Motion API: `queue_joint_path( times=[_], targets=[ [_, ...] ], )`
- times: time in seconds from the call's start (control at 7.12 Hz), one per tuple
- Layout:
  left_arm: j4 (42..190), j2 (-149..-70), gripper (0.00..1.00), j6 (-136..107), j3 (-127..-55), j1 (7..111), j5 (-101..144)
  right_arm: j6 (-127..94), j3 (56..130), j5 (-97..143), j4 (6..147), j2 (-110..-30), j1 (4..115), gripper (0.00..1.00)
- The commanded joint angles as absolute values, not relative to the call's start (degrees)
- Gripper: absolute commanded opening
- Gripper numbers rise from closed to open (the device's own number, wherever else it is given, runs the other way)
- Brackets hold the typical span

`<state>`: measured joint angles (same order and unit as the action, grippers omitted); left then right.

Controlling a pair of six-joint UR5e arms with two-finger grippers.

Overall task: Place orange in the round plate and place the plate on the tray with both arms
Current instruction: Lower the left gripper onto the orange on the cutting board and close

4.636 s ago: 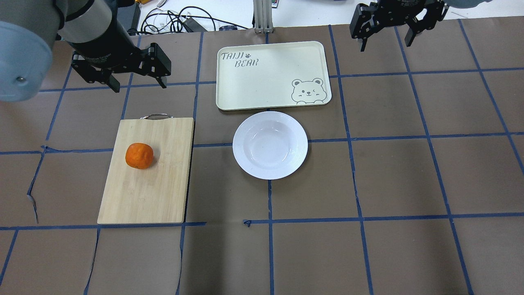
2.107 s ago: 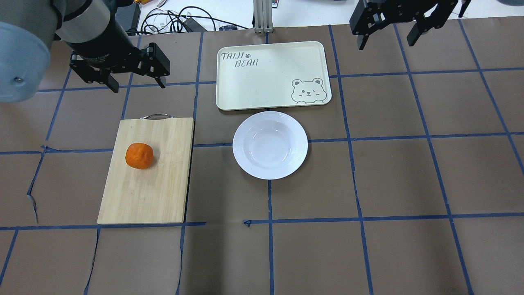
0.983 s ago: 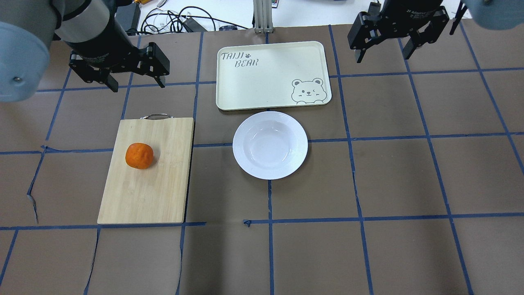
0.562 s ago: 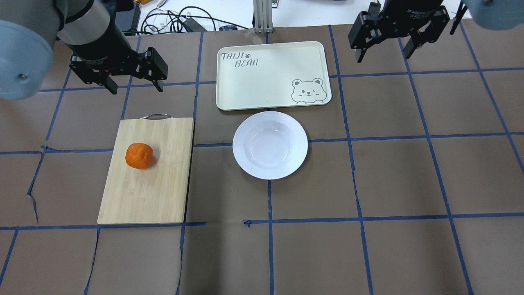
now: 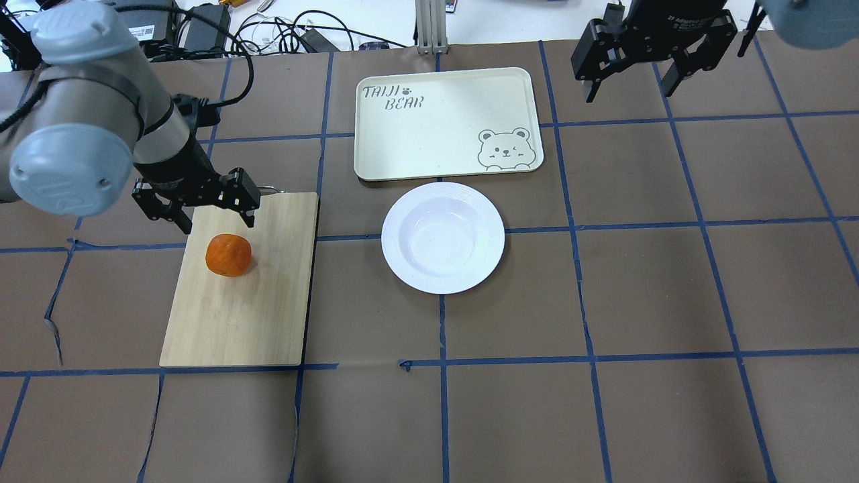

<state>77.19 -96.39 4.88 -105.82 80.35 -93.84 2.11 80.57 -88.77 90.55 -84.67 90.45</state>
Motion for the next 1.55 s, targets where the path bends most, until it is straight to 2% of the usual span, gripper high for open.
queue_joint_path(
  times=[0.0, 0.42, 0.7, 0.98, 1.12, 1.26, 1.4],
  targets=[
    [71.81, -101.32, 1.00, 9.05, -110.91, 77.44, -97.30, 2.11, 80.94, -88.77, 90.44, -84.73, 90.53, 1.00],
    [66.81, -106.86, 1.00, 12.81, -110.74, 77.43, -94.76, 1.94, 80.95, -88.77, 90.44, -84.73, 90.44, 1.00],
    [66.71, -107.66, 1.00, 14.50, -109.96, 77.43, -94.57, 1.85, 81.04, -88.77, 90.44, -84.73, 90.53, 1.00],
    [66.80, -107.75, 0.92, 14.76, -108.11, 77.43, -94.83, 1.85, 81.04, -88.77, 90.44, -84.73, 90.53, 1.00],
    [66.80, -107.75, 0.85, 14.77, -108.11, 77.34, -94.83, 1.85, 81.04, -88.77, 90.44, -84.73, 90.53, 1.00],
    [66.80, -107.75, 0.60, 14.77, -108.02, 77.43, -94.92, 1.85, 81.04, -88.77, 90.44, -84.73, 90.53, 1.00],
    [66.80, -107.75, 0.30, 14.94, -107.76, 77.34, -94.92, 2.02, 81.04, -88.77, 90.44, -84.73, 90.53, 1.00]
  ],
)
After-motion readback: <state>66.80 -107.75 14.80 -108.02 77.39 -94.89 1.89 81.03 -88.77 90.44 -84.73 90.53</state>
